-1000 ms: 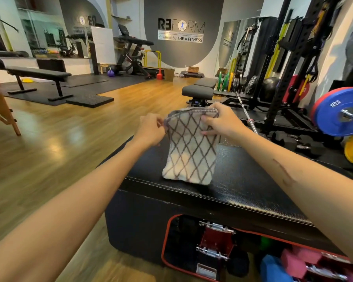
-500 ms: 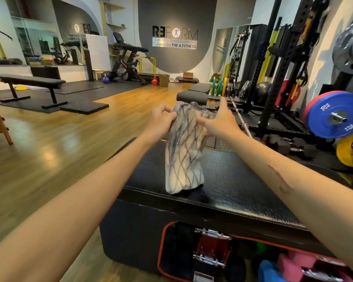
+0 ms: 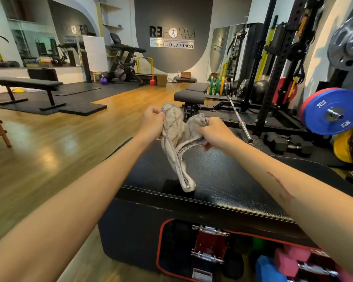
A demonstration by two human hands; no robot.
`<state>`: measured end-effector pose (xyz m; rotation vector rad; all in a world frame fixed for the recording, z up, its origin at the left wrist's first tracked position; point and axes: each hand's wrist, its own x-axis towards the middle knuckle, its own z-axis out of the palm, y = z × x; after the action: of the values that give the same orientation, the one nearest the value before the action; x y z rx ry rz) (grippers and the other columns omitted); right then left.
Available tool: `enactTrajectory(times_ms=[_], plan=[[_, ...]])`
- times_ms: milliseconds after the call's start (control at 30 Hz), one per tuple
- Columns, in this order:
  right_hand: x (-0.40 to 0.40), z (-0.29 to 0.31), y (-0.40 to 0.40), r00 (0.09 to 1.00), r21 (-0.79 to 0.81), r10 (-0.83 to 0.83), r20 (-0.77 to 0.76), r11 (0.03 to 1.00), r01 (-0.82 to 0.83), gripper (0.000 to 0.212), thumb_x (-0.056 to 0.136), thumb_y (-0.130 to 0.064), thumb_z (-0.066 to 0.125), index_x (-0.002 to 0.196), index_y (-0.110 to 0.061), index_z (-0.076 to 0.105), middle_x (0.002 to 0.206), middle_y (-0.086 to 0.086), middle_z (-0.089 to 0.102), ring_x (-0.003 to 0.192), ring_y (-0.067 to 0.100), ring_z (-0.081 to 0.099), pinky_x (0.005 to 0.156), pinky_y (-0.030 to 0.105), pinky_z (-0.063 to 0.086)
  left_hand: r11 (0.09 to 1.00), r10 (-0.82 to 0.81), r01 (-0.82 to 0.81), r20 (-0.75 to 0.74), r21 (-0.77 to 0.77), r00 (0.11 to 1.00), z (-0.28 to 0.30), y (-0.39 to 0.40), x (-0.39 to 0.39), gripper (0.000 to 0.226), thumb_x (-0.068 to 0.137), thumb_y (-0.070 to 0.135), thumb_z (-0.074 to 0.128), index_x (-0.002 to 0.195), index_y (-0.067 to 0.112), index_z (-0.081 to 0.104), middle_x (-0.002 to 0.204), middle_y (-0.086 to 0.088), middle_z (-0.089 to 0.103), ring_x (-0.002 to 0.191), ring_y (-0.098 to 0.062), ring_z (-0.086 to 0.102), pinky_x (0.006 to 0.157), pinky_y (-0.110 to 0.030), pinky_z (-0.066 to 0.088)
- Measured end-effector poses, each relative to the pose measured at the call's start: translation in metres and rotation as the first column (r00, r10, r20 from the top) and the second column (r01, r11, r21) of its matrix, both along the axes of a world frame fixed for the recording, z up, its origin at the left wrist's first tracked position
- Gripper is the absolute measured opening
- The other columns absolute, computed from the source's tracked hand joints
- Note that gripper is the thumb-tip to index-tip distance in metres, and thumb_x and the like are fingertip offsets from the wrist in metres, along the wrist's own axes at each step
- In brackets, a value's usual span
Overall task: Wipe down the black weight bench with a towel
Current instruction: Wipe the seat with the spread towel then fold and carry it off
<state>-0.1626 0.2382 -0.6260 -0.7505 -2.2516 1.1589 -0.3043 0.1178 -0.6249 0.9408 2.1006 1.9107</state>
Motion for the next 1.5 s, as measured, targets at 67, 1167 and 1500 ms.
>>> enactTrajectory(times_ms=[67,1167,1500], plan=[[0.007,-0.001,0.009,0.999,0.05,-0.048,0.025,0.998,0.047,0.013,0.088,-0.006,0.049,0.079,-0.011,0.057,0.071,0.01,0.054,0.063,0.028,0.053,0.051,0.035,0.042,0.994,0.108,-0.108,-0.009,-0.01,0.994,-0.003,-0.002,-0.006,0.009,0.097,0.018,0.043,0.089,0.019,0.048,0.098,-0.008,0.058,0.09,-0.026,0.056,0.077,-0.04,0.048],[0.036,0.032,0.025,0.942,-0.608,-0.239,-0.235,0.793,0.049,0.047,0.107,-0.044,0.029,0.132,-0.007,0.044,0.079,0.019,0.075,0.069,0.035,0.074,0.055,0.043,0.062,0.947,0.253,-0.264,-0.084,-0.182,0.964,-0.002,-0.032,-0.022,0.032,0.096,0.034,0.057,0.084,0.006,0.067,0.061,-0.002,0.06,0.056,-0.016,0.061,0.045,-0.022,0.036],[0.005,0.053,0.038,0.97,-0.104,-0.191,-0.147,0.979,0.177,0.054,0.107,-0.046,0.022,0.137,-0.012,0.052,0.134,0.011,0.058,0.123,0.027,0.052,0.104,0.043,0.041,0.991,-0.07,0.029,0.326,0.128,0.943,0.036,-0.013,-0.039,0.034,0.102,0.036,0.035,0.114,0.01,0.053,0.079,-0.012,0.062,0.062,-0.024,0.061,0.062,-0.035,0.052]])
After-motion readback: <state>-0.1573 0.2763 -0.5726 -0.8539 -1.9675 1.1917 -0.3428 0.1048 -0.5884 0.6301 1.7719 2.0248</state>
